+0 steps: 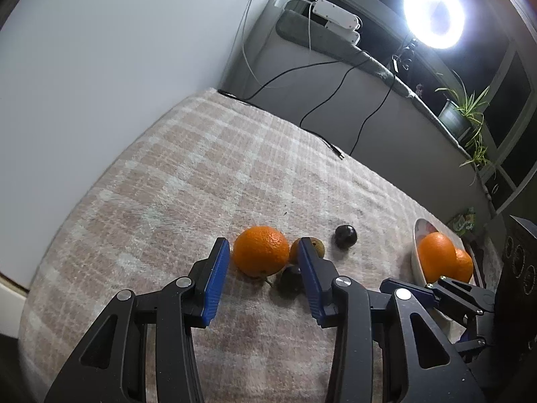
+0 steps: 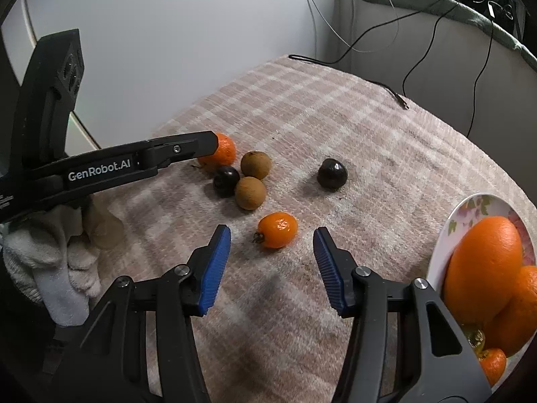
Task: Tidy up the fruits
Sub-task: 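Move both tools back to the loose fruits and grasp a mandarin with each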
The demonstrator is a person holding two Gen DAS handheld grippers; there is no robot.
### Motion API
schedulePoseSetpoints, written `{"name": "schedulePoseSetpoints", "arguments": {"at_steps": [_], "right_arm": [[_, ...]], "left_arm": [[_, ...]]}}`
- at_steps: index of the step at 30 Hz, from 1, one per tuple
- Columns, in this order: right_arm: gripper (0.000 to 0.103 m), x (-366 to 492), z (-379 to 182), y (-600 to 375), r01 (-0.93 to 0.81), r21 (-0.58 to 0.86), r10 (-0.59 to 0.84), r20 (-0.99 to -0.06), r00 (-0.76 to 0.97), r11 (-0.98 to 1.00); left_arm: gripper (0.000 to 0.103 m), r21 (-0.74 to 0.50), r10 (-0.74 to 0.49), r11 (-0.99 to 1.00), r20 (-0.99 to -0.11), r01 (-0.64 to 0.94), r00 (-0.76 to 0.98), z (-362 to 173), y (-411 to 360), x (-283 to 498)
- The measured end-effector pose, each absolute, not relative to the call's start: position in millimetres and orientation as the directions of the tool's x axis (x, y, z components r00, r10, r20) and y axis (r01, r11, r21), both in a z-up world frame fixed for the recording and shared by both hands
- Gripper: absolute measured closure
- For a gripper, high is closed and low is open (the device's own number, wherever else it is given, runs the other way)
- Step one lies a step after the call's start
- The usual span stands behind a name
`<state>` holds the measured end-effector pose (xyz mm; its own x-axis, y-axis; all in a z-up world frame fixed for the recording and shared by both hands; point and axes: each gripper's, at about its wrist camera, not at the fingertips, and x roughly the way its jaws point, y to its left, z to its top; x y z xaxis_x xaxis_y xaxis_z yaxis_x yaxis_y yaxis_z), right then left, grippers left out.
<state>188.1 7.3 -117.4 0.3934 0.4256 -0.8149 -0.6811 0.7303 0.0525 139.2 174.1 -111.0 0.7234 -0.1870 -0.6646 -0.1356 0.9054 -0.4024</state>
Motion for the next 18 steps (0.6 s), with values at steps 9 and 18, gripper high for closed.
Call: {"name": "schedulePoseSetpoints", "arguments": {"at_steps": [9,18], "right_arm": [[0.061,199,-131,15,-0.682,0.057,0.412,-0.832,0.372,0.730],[0.072,203,-136,17,-0.687,0.059,0.414,-0.834,0.366,0.725]], "left_arm": [[0.067,-0.403,-0.197,0.905,-0.682,-0.136,0.704,-120,174,147],[0.067,-0.396,-0.186,0.908,-0.678,-0.141,0.711,-121,173,147]]}}
